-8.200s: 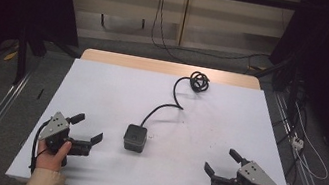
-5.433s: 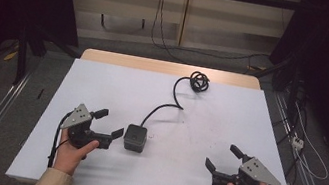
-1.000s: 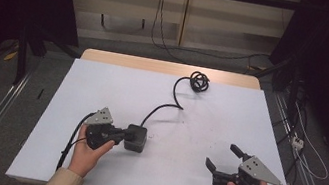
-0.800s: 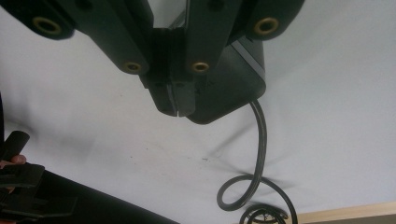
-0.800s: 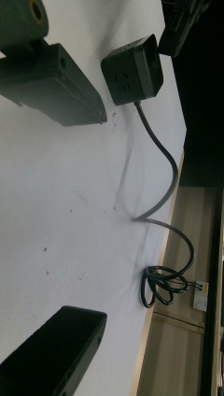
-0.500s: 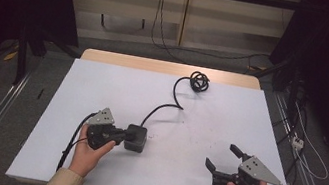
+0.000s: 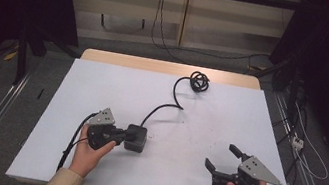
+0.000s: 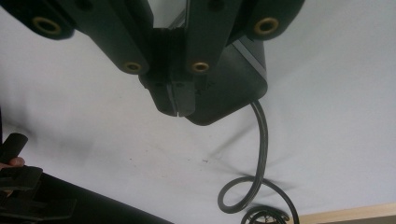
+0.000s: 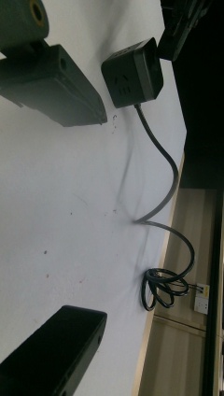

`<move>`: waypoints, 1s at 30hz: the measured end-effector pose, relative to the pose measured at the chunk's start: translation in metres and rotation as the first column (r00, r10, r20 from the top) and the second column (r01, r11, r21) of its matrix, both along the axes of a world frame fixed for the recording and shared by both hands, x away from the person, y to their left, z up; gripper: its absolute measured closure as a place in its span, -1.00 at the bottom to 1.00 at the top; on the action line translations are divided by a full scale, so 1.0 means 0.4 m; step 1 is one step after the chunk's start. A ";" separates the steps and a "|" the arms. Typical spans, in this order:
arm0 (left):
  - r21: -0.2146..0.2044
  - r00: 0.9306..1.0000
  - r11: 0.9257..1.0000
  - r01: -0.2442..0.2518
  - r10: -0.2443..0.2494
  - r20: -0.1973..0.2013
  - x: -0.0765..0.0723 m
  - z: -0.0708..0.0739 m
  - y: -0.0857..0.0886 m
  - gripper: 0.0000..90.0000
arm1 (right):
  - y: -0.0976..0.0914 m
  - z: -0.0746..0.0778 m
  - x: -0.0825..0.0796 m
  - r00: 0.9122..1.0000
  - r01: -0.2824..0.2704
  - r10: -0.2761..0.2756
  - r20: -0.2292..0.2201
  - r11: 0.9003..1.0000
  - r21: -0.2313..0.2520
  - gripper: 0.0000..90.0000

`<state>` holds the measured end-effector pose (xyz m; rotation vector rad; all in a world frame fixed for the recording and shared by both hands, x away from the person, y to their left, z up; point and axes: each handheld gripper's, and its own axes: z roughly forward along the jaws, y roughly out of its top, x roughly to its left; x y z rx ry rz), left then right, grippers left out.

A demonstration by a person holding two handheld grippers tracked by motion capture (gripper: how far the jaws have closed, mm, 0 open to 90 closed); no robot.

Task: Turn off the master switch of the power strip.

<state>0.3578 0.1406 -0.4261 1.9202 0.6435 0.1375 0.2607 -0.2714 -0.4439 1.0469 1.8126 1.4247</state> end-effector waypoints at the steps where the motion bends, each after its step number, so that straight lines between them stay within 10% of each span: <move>1: 0.001 1.000 1.000 0.001 -0.001 0.003 0.000 0.000 0.000 1.00 | 0.000 0.000 0.000 1.000 0.000 0.000 0.000 1.000 0.001 -0.89; 30: 0.052 1.000 0.999 0.011 -0.012 0.025 0.001 0.000 -0.009 1.00 | -0.001 0.001 -0.002 1.000 -0.003 0.003 -0.001 1.000 0.003 -0.88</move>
